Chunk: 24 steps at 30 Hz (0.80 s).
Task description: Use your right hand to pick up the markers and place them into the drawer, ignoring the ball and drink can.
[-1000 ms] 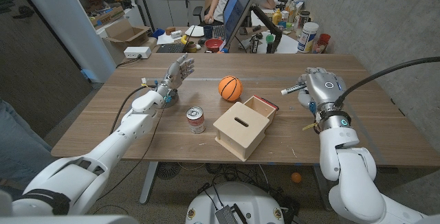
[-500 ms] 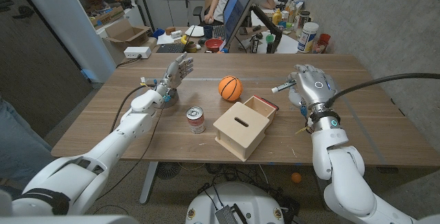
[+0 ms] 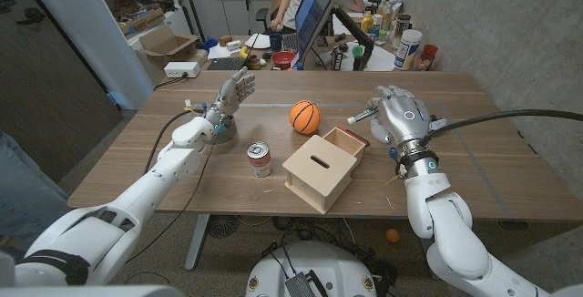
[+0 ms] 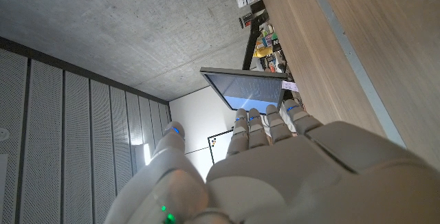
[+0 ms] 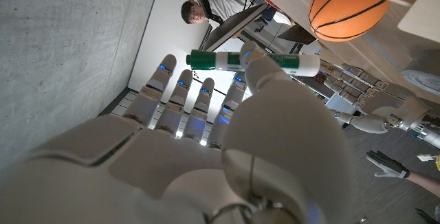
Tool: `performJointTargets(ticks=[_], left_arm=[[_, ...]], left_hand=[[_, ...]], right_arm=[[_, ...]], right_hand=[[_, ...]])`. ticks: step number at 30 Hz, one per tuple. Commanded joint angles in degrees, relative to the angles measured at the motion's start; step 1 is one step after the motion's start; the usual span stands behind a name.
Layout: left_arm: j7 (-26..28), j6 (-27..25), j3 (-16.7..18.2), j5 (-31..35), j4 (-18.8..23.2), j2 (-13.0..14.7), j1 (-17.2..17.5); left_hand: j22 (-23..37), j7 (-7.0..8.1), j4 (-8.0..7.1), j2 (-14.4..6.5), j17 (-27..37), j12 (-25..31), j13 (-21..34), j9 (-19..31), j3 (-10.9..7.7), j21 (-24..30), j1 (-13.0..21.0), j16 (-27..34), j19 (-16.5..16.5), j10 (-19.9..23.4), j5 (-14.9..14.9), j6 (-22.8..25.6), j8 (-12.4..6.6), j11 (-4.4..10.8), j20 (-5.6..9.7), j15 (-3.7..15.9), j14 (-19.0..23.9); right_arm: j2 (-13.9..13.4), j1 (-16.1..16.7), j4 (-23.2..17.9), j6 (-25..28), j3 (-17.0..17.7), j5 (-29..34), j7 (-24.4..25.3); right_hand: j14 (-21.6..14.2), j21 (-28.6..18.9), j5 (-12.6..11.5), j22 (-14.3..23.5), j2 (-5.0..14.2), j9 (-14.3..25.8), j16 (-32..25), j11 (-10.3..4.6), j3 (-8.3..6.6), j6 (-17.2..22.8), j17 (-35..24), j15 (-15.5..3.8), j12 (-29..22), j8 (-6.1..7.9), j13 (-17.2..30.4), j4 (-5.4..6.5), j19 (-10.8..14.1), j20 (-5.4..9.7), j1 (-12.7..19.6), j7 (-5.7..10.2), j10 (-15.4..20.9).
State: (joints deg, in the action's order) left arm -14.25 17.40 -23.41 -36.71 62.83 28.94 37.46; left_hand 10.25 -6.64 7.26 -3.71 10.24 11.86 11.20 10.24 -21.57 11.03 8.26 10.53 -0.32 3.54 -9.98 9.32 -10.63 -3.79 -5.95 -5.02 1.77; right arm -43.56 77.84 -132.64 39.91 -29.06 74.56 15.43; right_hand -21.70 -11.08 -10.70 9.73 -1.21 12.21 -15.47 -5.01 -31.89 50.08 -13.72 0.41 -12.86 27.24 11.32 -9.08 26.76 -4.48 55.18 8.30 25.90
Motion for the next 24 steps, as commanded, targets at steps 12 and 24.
performJointTargets(ticks=[12,24], left_arm=[[0.59,-0.94,-0.15,0.74,2.32,1.48,0.80],[1.61,-1.69,-0.19,1.10,4.34,2.22,1.69]], left_hand=[[0.16,-0.16,0.04,0.10,0.25,0.24,0.19,0.15,-0.33,0.41,0.22,0.33,-0.29,0.03,-0.33,0.51,-0.25,0.14,-0.37,-0.16,-0.11],[0.16,-0.14,0.04,0.09,0.25,0.25,0.19,0.15,-0.36,0.41,0.22,0.32,-0.30,0.04,-0.33,0.53,-0.25,0.10,-0.42,-0.21,-0.14]], right_arm=[[0.05,-5.52,10.71,-8.68,-2.12,-2.25,14.44],[-0.91,-8.84,19.21,-11.29,-3.98,-3.37,27.13]], right_hand=[[-1.91,-0.07,0.07,0.17,-0.18,1.36,-0.31,-0.79,-0.74,11.46,-0.41,-0.51,0.03,0.96,0.34,0.10,-0.09,0.95,-0.84,-1.21,1.58],[-3.06,-0.11,0.01,0.19,-0.14,1.11,-0.58,-1.65,-1.14,11.46,-0.63,-1.46,-0.20,1.08,0.44,0.21,-0.13,1.59,-1.14,-1.00,2.67]])
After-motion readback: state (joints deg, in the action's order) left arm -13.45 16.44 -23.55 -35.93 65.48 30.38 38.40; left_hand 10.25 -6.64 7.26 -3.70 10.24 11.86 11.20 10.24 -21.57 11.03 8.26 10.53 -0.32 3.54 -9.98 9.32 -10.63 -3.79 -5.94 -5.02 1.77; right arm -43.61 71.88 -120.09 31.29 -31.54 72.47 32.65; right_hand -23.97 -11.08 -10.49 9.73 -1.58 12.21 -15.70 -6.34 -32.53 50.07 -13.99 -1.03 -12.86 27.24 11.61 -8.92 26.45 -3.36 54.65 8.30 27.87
